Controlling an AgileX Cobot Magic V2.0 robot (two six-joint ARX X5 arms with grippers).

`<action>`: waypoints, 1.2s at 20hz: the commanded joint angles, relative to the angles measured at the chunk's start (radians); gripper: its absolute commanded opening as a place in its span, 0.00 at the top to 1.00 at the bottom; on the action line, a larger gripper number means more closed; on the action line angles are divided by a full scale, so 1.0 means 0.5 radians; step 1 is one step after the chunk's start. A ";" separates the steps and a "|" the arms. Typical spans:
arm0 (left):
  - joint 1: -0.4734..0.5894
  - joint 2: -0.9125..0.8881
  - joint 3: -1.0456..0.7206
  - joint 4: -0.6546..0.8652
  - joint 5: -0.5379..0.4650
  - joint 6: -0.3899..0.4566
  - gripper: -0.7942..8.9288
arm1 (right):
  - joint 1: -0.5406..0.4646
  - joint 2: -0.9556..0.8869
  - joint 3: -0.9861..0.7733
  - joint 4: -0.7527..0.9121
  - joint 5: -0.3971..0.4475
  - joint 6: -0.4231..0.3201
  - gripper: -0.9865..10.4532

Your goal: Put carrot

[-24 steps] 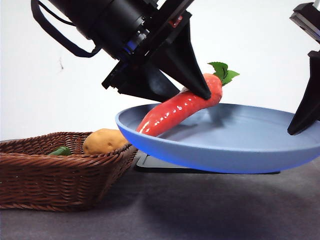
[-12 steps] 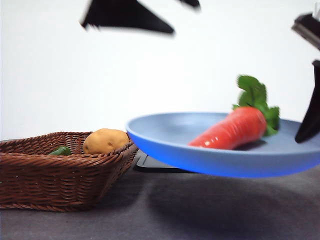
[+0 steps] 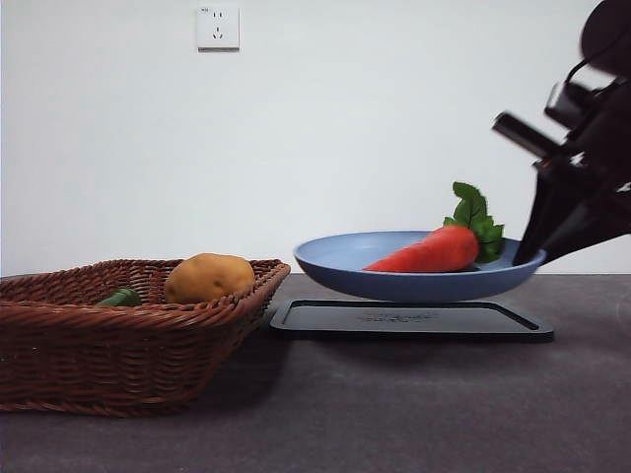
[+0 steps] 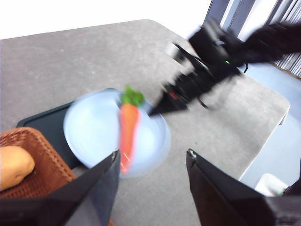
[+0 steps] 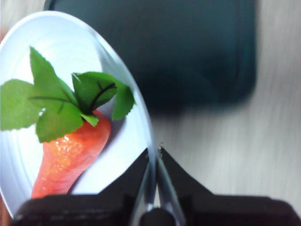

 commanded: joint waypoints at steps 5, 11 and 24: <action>-0.016 0.019 0.021 -0.020 -0.010 0.124 0.66 | -0.038 0.663 0.602 0.023 -0.011 -0.021 0.91; -0.016 0.019 0.021 -0.017 -0.105 0.133 0.66 | -0.056 0.849 0.683 0.010 0.001 -0.008 0.84; 0.065 0.172 0.021 -0.018 -0.694 0.636 0.92 | -0.044 0.204 0.683 -0.819 -0.002 -0.465 0.91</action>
